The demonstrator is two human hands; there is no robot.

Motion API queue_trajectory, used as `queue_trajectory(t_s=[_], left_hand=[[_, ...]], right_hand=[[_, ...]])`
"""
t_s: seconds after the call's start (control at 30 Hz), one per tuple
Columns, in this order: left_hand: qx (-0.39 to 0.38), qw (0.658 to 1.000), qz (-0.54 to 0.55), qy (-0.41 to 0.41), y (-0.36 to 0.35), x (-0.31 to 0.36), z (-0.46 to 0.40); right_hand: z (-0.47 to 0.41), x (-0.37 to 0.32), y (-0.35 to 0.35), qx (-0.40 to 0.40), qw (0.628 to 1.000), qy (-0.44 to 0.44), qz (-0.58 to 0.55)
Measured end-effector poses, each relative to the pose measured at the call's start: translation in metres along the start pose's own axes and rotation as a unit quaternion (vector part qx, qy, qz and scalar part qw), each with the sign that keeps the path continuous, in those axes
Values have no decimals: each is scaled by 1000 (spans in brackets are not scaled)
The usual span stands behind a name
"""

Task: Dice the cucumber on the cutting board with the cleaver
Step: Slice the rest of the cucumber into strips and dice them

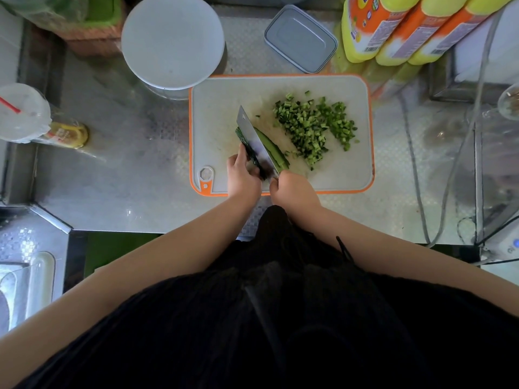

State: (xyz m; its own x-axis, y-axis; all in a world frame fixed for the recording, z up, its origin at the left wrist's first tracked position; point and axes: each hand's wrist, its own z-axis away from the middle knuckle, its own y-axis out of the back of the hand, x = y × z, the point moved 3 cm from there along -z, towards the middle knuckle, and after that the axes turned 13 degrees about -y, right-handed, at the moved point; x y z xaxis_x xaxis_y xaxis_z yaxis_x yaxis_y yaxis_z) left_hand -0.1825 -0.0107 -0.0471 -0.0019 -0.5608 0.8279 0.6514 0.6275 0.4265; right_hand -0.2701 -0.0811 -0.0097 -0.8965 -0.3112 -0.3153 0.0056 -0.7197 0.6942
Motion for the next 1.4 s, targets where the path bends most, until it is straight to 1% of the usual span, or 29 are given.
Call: queue_trajectory(t_s=[0.33, 0.57, 0.9, 1.13, 1.3, 1.4], left_hand=[[2, 1000, -2, 9, 0, -3, -2], [7, 1000, -14, -1, 1, -3, -2], [-3, 1000, -20, -15, -2, -4, -3], [2, 1000, -22, -2, -2, -8, -5], [11, 1000, -9, -9, -4, -12, -7], [4, 1000, -12, -16, -5, -15, -9]], right_hand=[[-2, -13, 3, 10, 1000, -4, 17], [-5, -21, -1, 16, 999, 2, 32], [-3, -15, -4, 5, 998, -30, 58], [-9, -30, -7, 5, 996, -45, 76], [-8, -23, -7, 1, 996, -34, 79], [-4, -17, -9, -7, 996, -28, 88]])
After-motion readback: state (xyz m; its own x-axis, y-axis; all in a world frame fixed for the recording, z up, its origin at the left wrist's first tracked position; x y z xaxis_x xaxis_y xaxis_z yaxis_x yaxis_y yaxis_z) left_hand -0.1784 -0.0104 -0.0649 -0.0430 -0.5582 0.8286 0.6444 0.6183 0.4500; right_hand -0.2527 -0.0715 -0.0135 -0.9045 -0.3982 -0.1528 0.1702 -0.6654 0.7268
